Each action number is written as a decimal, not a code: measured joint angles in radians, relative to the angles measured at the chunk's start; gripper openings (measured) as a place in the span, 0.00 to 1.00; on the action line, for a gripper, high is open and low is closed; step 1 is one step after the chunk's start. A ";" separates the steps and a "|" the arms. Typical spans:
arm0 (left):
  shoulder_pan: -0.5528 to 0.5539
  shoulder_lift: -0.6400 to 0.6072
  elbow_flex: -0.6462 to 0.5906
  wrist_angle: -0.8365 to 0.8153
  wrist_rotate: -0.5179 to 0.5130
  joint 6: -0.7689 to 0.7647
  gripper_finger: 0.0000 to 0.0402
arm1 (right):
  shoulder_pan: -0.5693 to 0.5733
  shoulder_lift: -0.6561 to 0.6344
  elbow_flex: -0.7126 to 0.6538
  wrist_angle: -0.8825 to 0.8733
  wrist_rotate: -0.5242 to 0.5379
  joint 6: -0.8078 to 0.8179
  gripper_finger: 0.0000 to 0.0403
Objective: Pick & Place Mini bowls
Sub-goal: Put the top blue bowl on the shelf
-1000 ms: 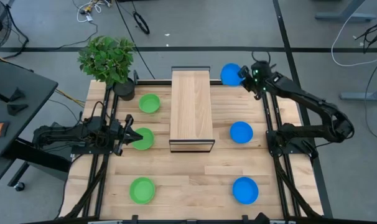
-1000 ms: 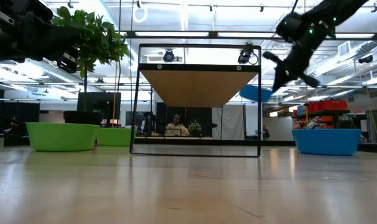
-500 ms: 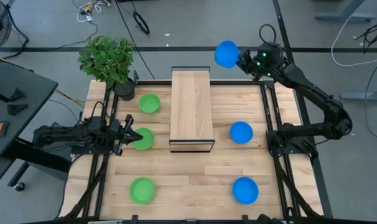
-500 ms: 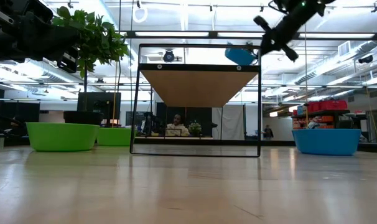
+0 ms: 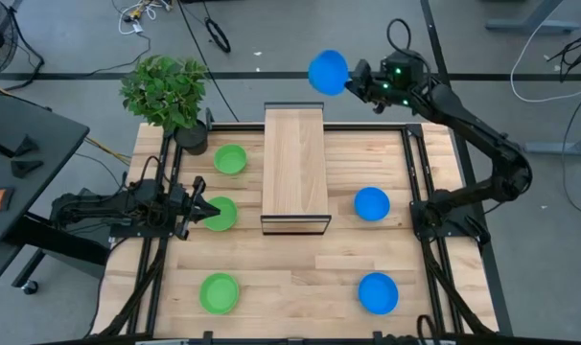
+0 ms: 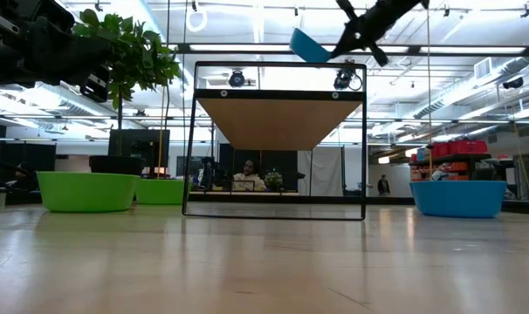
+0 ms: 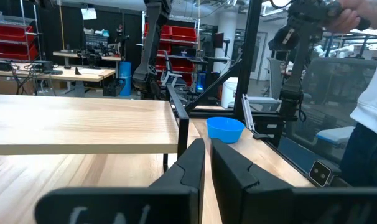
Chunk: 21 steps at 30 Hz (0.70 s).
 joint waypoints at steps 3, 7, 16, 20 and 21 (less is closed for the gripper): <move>0.000 0.000 0.000 0.000 0.000 0.000 0.07 | 0.021 0.035 0.030 0.001 -0.017 0.000 0.00; 0.000 0.000 0.000 0.000 0.000 0.000 0.07 | 0.049 0.084 0.065 -0.016 -0.033 0.000 0.00; 0.000 0.000 0.000 0.000 0.000 0.000 0.07 | 0.108 0.197 0.137 -0.041 -0.068 0.000 0.00; 0.000 0.000 0.000 0.000 0.000 0.000 0.07 | 0.126 0.241 0.172 -0.055 -0.075 0.000 0.00; 0.000 0.000 0.000 0.000 0.000 0.000 0.07 | 0.130 0.252 0.179 -0.054 -0.075 0.000 0.00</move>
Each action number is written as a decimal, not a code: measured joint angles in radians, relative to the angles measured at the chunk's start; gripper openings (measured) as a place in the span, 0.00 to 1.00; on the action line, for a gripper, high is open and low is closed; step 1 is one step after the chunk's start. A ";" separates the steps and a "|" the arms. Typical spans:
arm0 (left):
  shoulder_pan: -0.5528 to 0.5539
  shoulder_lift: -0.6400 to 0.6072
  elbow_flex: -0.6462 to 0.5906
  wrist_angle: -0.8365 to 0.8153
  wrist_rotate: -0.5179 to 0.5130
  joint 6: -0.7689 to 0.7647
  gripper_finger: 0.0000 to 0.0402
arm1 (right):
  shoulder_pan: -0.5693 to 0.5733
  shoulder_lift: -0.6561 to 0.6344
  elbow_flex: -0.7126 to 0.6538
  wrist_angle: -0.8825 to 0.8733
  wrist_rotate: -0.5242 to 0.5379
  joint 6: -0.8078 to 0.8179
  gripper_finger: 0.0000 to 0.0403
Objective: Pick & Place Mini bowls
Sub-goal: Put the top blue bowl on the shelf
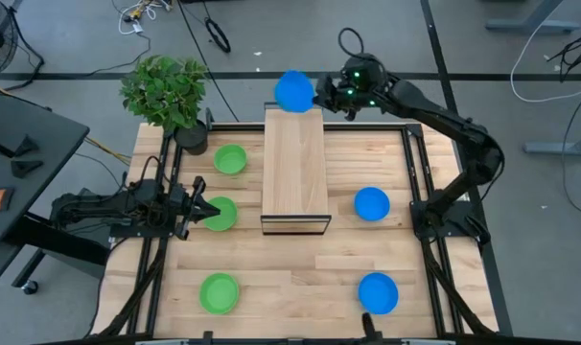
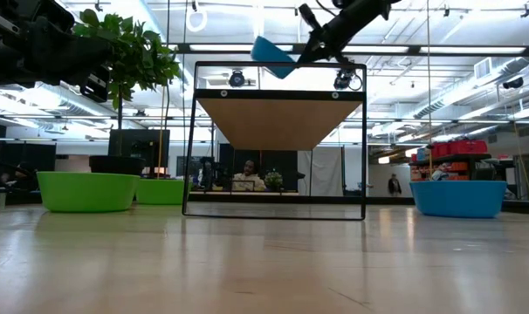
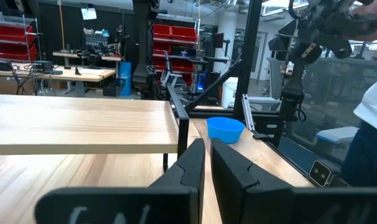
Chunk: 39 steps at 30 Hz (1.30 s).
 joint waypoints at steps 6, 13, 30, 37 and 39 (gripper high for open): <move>0.000 0.000 0.000 0.000 0.000 0.000 0.07 | 0.017 0.052 0.014 -0.019 0.000 -0.001 0.00; 0.000 0.000 0.000 0.000 0.000 0.000 0.07 | 0.022 0.087 0.014 -0.086 -0.001 -0.037 0.00; 0.000 0.000 0.000 0.000 0.000 0.000 0.07 | -0.001 0.148 0.015 -0.206 0.000 -0.090 0.00; 0.000 0.000 0.000 0.000 0.000 0.000 0.07 | -0.002 0.151 0.015 -0.208 -0.002 -0.088 0.00; 0.000 0.000 0.000 0.000 0.000 0.000 0.07 | -0.004 0.152 0.037 -0.242 -0.002 -0.087 0.00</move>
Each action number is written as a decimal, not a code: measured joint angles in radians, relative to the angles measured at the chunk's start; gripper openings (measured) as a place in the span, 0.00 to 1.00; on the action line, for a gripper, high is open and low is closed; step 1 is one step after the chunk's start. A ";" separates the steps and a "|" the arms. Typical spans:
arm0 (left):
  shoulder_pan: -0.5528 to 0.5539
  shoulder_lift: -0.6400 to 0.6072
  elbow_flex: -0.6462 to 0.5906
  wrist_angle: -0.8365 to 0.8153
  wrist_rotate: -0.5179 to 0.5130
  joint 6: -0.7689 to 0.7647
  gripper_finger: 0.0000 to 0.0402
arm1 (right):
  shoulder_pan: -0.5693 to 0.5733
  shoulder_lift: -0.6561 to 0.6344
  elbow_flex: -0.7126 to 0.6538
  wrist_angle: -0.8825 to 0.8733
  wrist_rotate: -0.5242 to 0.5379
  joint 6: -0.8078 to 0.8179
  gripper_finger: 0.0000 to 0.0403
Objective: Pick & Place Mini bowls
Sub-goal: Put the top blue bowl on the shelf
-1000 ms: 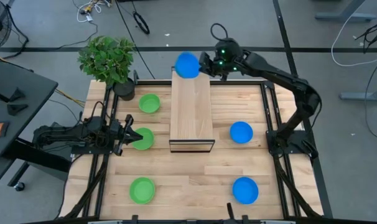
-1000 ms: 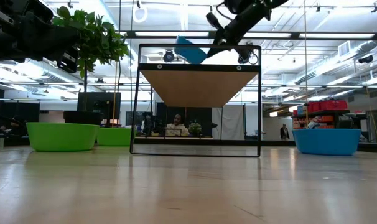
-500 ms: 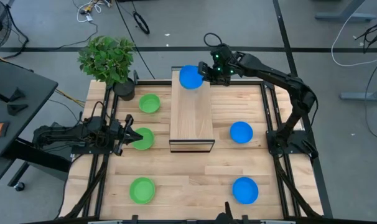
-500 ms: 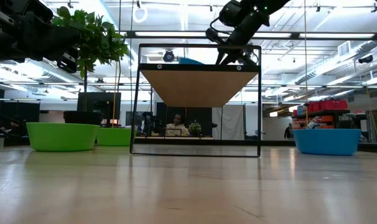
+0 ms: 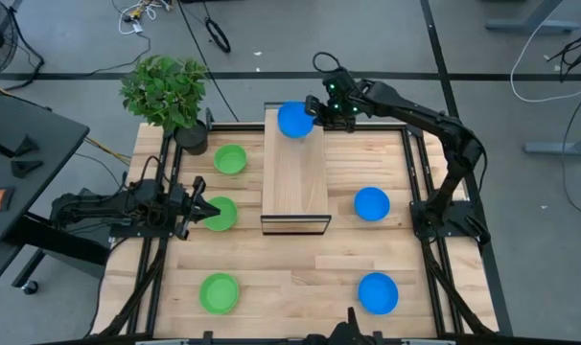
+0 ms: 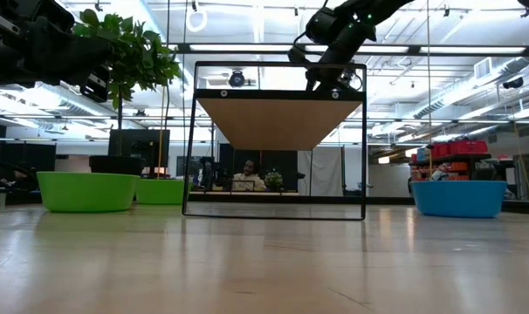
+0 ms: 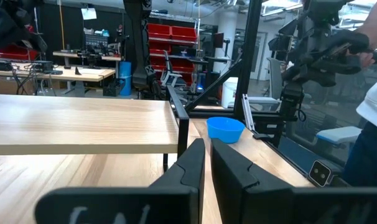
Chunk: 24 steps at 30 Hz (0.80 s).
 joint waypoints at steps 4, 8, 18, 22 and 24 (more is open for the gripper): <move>0.000 0.000 0.000 0.000 0.000 0.000 0.07 | -0.002 -0.002 0.070 -0.036 0.002 -0.021 0.00; 0.000 0.000 0.000 0.000 0.000 0.000 0.07 | -0.002 -0.002 0.125 -0.078 0.003 -0.030 0.00; 0.000 0.000 0.000 0.000 0.000 0.000 0.07 | -0.002 -0.002 0.198 -0.199 0.003 -0.056 0.00; 0.000 0.000 0.000 0.000 0.000 0.000 0.07 | -0.002 -0.002 0.224 -0.198 0.004 -0.096 0.00; 0.000 0.000 0.000 0.000 0.000 0.000 0.07 | -0.002 -0.002 0.228 -0.198 0.010 -0.098 0.00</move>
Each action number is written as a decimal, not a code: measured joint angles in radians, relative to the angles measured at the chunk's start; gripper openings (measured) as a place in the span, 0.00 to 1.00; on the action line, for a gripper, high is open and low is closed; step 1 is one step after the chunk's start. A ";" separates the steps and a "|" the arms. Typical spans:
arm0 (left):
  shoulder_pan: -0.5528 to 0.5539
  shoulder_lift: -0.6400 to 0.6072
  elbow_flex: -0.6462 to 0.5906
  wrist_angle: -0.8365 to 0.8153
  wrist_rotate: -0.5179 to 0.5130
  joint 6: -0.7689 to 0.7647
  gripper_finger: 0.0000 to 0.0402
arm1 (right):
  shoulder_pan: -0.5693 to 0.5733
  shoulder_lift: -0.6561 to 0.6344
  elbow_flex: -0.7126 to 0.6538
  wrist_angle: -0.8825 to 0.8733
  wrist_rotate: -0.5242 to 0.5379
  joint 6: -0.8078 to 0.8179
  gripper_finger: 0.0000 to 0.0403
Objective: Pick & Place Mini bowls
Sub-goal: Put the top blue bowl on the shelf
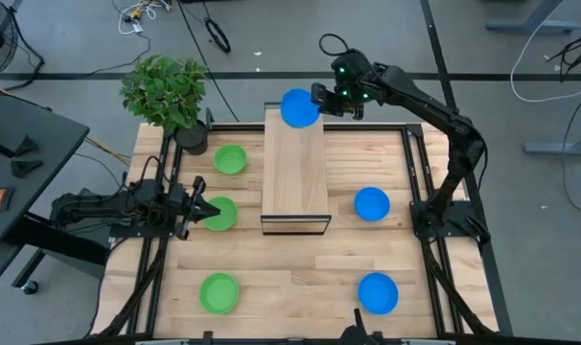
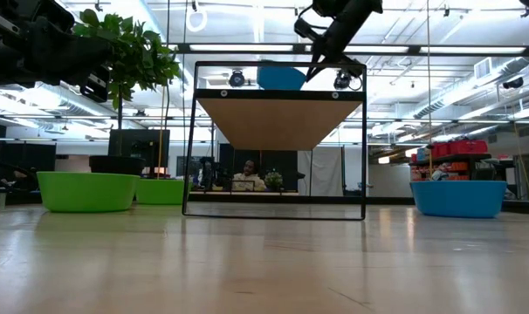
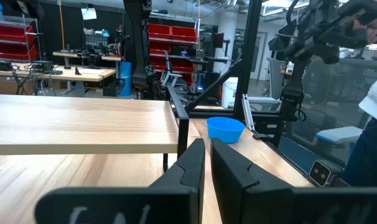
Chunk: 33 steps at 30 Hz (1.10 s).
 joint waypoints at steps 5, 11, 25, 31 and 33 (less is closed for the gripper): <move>0.000 0.000 0.000 0.000 0.000 0.000 0.07 | -0.002 0.004 0.000 0.000 0.000 -0.003 0.00; 0.000 0.000 0.000 0.000 0.000 0.000 0.07 | -0.002 0.041 0.000 -0.007 0.000 -0.007 0.00; 0.000 0.000 0.000 0.000 0.000 0.000 0.07 | -0.011 0.120 0.000 -0.027 0.000 -0.050 0.00; 0.000 0.000 0.000 0.000 0.000 0.000 0.07 | -0.017 0.136 0.000 -0.043 0.002 -0.058 0.00; 0.000 0.000 0.000 0.000 0.000 0.000 0.07 | -0.018 0.138 0.000 -0.052 0.014 -0.063 0.00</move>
